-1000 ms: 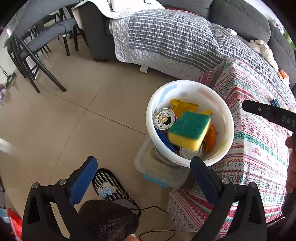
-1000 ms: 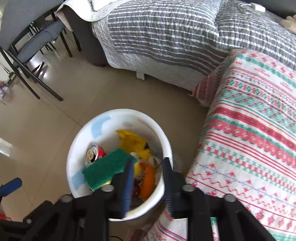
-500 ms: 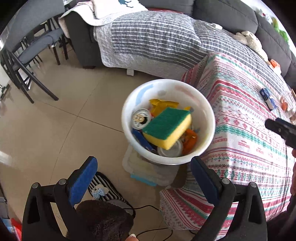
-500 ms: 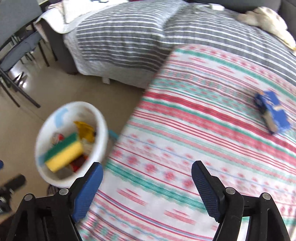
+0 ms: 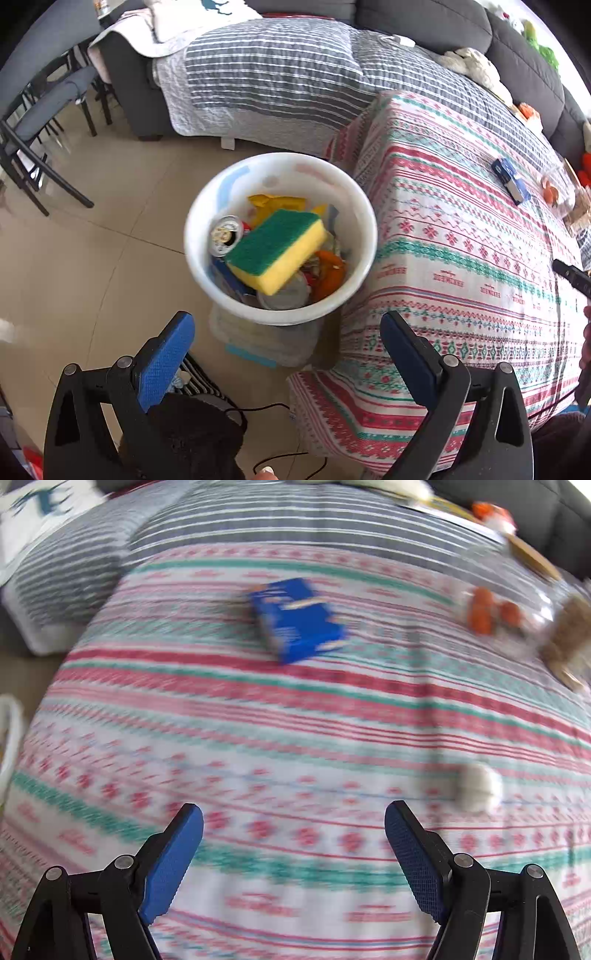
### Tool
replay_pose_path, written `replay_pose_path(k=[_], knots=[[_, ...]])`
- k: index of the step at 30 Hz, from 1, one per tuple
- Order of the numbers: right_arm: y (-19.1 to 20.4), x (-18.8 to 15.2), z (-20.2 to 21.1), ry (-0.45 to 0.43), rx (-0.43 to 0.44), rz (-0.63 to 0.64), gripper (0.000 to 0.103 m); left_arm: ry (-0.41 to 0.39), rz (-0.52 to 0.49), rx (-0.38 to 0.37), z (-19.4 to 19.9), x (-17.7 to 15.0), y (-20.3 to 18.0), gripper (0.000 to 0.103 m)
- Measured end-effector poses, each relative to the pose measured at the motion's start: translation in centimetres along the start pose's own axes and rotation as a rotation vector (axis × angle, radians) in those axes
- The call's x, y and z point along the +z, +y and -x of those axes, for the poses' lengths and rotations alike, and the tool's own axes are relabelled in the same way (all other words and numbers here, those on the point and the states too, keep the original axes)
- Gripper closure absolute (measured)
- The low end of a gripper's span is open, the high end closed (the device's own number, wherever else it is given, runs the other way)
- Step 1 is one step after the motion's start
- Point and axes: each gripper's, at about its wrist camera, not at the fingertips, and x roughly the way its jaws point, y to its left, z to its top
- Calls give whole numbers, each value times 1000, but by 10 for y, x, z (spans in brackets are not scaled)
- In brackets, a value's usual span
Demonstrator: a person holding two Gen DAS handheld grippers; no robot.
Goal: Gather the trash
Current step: 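Grasp the white tissue ball with the right gripper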
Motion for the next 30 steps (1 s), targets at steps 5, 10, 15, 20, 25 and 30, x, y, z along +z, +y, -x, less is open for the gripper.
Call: replay_pose_path(k=[5,10,15,20,25,30], knots=[[-82,-4,-2,43,14,-240,19,3,-27,-8,-1,0,-20,1],[-131,-4,-8,62,24,-359,22,-11,-56,-19,1,1,-41,1],[-149,-3,-20,74,106,-425,45,-37,-90,-51,6,2,-69,1],[-136,3,-28,66,174,-401,56,-47,-127,-61,12,2,-102,1],[-126,4,-37,88,184,-369,73,-56,-200,-34,18,3,-150,1],[-133,5,-35,90,182,-361,86,-61,-261,-40,19,13,-202,1]])
